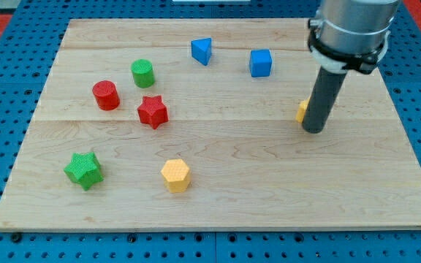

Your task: Push the yellow heart closer to the yellow hexagon

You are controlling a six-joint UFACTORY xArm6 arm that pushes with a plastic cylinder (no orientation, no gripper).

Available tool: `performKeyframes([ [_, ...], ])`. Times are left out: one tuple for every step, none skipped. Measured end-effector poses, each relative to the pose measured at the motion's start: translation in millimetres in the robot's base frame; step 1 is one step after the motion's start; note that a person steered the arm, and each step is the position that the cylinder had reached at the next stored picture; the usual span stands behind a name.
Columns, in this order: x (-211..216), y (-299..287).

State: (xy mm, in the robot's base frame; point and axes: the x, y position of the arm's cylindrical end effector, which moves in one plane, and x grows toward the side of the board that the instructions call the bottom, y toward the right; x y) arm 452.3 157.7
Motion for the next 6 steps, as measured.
performKeyframes([
  [35, 30],
  [-39, 52],
  [-36, -10],
  [47, -51],
  [27, -44],
  [5, -28],
])
